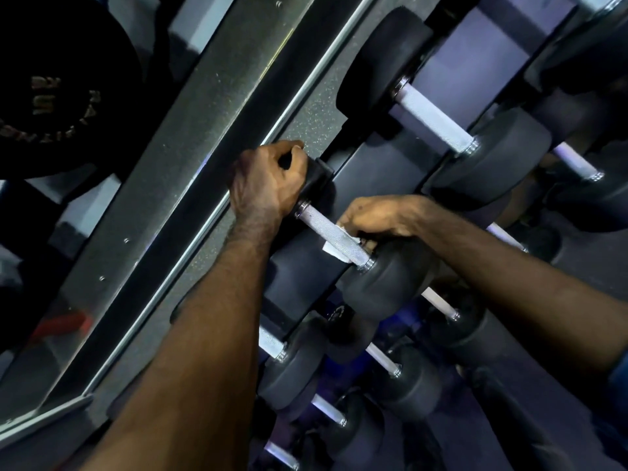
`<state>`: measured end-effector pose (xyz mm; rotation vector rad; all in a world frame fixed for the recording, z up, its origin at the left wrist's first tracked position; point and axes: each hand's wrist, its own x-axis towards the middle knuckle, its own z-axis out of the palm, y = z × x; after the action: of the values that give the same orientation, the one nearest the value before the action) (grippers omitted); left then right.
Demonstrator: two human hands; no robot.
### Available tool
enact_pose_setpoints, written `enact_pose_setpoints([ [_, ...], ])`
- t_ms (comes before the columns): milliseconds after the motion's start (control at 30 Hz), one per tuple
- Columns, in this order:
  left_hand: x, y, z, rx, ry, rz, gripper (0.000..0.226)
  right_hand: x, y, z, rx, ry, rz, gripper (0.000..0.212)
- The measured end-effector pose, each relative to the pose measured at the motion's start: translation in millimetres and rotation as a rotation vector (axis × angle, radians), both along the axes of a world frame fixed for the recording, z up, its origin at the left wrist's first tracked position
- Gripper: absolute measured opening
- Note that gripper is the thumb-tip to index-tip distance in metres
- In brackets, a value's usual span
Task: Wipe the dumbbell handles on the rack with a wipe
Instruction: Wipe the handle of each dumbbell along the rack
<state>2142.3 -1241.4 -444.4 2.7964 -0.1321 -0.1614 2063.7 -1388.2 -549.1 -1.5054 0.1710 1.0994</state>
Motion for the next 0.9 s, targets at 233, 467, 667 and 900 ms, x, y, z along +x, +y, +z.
enact_pose_setpoints([
  [233,0.6,-0.2,0.1,0.011,0.002,-0.010,0.035,6.6,5.9,-1.3,-0.038,-0.187,-0.118,0.021],
  [467,-1.4,-3.1,1.8,-0.006,-0.011,-0.012,0.033,-18.2,-7.9,11.5,-0.152,-0.434,-0.239,0.018],
  [667,-3.7,-2.4,3.5,-0.011,-0.005,0.011,0.034,-38.2,-4.1,24.1,-0.364,-0.462,-0.196,0.019],
  [900,-1.4,-2.7,3.5,-0.015,-0.018,-0.016,0.032,-16.2,7.2,37.9,-0.395,-0.575,-0.165,0.023],
])
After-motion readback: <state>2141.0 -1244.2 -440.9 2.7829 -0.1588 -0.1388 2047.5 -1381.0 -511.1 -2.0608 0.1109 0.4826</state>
